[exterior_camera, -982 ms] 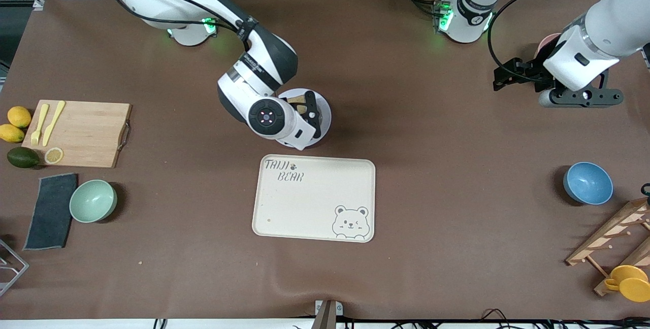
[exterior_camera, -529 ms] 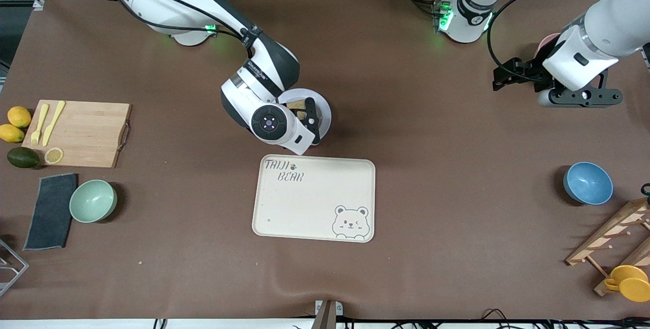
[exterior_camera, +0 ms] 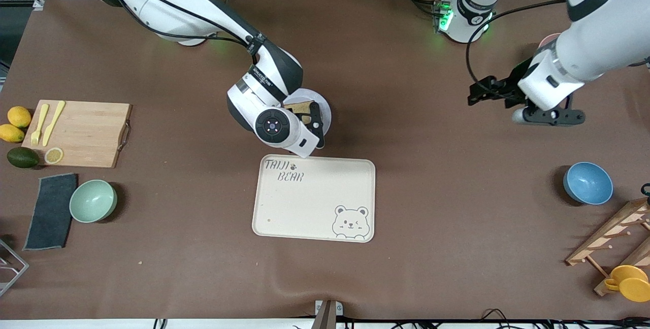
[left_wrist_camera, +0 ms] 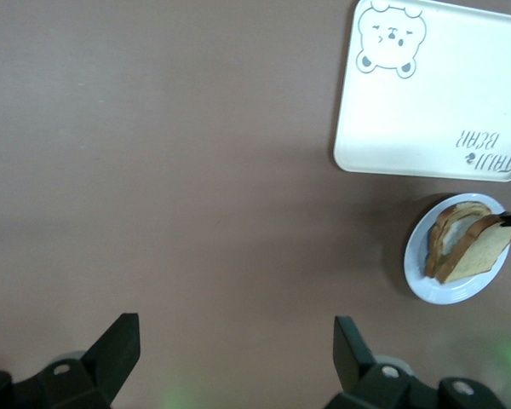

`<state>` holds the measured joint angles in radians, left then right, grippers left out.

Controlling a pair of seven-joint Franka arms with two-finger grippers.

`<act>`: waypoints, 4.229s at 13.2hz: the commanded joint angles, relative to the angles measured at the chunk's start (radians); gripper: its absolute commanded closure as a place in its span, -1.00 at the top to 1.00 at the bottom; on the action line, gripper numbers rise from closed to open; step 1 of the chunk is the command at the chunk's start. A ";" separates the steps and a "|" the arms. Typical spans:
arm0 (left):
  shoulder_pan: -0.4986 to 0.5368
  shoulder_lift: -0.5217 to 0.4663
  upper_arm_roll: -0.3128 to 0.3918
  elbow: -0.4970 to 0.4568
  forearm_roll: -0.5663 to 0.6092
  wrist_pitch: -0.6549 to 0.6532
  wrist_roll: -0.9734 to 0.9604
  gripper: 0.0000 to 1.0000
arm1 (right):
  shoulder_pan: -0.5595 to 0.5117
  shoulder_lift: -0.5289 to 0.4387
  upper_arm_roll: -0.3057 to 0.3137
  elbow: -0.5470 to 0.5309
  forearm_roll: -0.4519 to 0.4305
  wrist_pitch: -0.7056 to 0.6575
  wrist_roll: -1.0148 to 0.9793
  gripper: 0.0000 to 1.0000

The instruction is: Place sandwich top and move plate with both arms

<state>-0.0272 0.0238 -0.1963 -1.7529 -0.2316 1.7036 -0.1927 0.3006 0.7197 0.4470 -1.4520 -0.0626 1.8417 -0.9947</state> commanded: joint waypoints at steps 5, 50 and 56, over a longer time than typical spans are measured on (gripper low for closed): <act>0.003 0.005 -0.055 -0.224 -0.147 0.204 -0.008 1.00 | 0.011 0.010 -0.024 0.028 -0.023 -0.009 0.007 1.00; 0.027 0.656 -0.370 -0.405 -1.687 0.596 1.541 0.68 | -0.739 -0.175 -0.013 -0.163 -0.191 0.093 1.220 1.00; -0.009 0.715 -0.367 -0.355 -1.672 0.596 1.589 0.41 | -0.716 -0.480 0.007 -0.288 -0.008 -0.083 1.219 1.00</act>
<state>-0.0259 0.6943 -0.5603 -2.1384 -1.8896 2.3063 1.3515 -0.4183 0.3964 0.4381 -1.6659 -0.1335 1.8186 0.2058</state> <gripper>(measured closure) 0.264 0.000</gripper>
